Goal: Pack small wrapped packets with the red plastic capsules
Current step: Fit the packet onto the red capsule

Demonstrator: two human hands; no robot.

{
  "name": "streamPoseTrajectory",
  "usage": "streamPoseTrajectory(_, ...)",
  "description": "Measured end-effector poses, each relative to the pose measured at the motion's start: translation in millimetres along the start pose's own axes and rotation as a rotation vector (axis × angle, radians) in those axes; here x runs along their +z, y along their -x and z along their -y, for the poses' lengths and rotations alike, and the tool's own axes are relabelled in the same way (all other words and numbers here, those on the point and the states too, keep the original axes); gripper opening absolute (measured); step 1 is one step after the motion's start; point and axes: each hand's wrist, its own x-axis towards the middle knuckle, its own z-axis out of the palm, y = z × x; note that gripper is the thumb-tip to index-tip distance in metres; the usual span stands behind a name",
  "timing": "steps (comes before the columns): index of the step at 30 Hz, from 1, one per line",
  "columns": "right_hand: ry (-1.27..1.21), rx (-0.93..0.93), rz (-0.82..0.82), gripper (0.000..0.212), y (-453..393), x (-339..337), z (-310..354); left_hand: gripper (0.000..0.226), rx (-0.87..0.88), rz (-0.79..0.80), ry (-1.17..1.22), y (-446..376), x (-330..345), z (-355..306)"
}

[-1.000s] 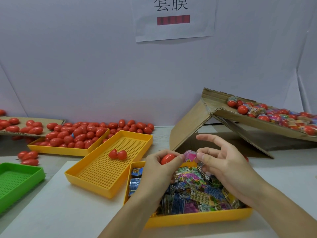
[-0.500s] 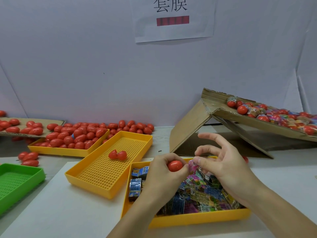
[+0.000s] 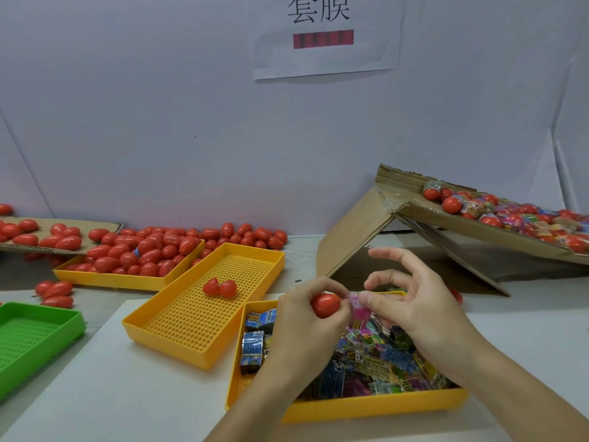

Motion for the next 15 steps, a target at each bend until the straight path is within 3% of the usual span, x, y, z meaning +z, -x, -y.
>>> streamPoseTrajectory(6,-0.026,0.057,0.087,0.056,0.0,2.2,-3.6,0.017,-0.166,-0.077,0.258,-3.9,-6.1,-1.7)
streamPoseTrajectory(15,-0.217,0.034,0.037,0.059,0.0,1.0,0.2,0.027,-0.035,-0.023,0.001,-0.4,-1.6,1.3)
